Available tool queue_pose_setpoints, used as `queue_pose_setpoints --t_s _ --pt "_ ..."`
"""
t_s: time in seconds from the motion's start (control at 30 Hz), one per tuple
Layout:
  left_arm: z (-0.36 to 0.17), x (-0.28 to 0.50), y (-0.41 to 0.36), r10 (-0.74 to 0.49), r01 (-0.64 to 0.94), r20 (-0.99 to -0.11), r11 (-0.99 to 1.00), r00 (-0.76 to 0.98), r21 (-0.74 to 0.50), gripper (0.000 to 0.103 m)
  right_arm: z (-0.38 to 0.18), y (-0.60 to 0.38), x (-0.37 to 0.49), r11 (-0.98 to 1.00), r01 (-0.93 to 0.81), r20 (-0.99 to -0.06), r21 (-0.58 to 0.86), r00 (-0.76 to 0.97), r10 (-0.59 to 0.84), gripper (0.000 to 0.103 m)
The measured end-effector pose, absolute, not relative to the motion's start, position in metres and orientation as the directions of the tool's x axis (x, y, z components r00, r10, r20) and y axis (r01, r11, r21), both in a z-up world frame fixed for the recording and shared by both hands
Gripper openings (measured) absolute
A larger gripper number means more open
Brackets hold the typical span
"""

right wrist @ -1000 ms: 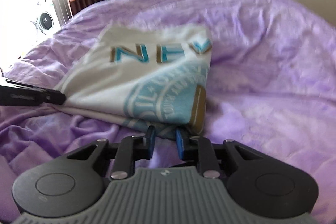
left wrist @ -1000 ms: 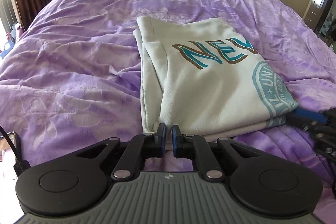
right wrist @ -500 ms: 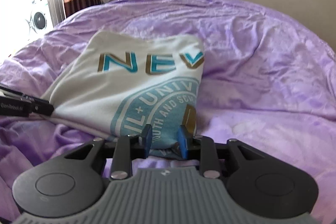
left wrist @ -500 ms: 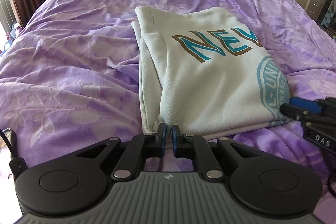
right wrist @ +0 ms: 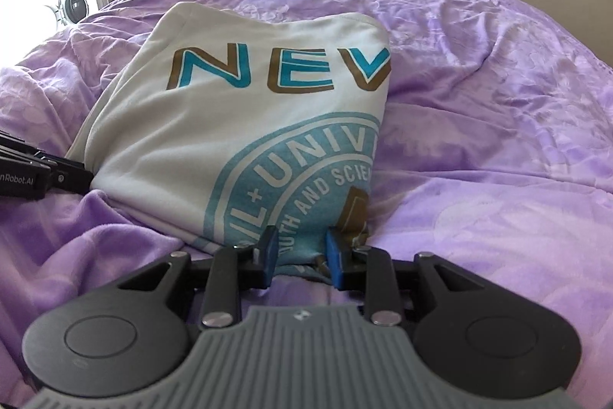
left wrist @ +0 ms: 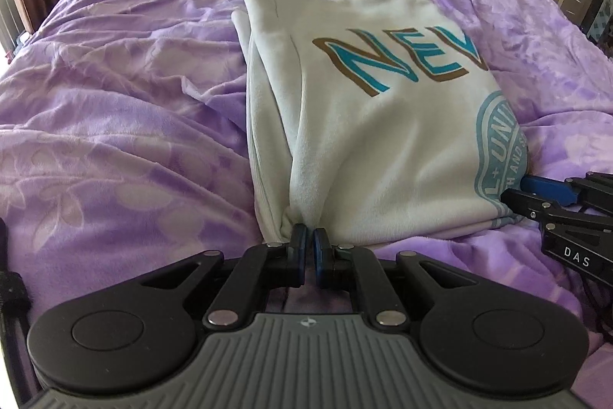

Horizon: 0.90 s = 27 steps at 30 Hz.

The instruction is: Fold small clothes

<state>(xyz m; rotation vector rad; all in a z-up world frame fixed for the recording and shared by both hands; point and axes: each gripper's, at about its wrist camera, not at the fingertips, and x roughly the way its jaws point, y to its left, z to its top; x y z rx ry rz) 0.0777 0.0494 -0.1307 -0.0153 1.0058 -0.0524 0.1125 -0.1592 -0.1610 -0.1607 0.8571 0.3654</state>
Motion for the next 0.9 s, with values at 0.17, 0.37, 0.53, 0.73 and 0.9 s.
queue_pose_setpoints --t_s 0.17,0.37,0.53,0.73,0.9 --pt "-0.106 0.066 0.044 -0.034 0.05 -0.802 0.999 0.597 -0.005 0.027 -0.145 -0.162 0.105 0.93 -0.367 -0.736 0.013 0.626 0.257 0.024" --pt "-0.065 0.036 0.027 0.048 0.02 -0.708 0.996 0.704 0.088 0.057 -0.101 -0.167 0.081 0.936 -0.343 -0.681 0.077 0.668 0.3 0.06" --pt "-0.039 0.013 0.014 0.097 -0.019 -0.65 0.992 0.754 0.126 0.072 -0.063 -0.162 0.05 0.949 -0.316 -0.625 0.02 0.737 0.259 0.069" --pt "-0.027 -0.006 0.006 0.116 -0.04 -0.621 0.99 0.776 0.136 0.075 -0.042 -0.165 0.02 0.953 -0.301 -0.6 0.037 0.756 0.262 0.081" --pt "-0.033 -0.008 0.005 0.106 -0.043 -0.66 0.993 0.744 0.111 0.075 -0.038 -0.161 0.004 0.953 -0.302 -0.584 0.027 0.769 0.26 0.081"
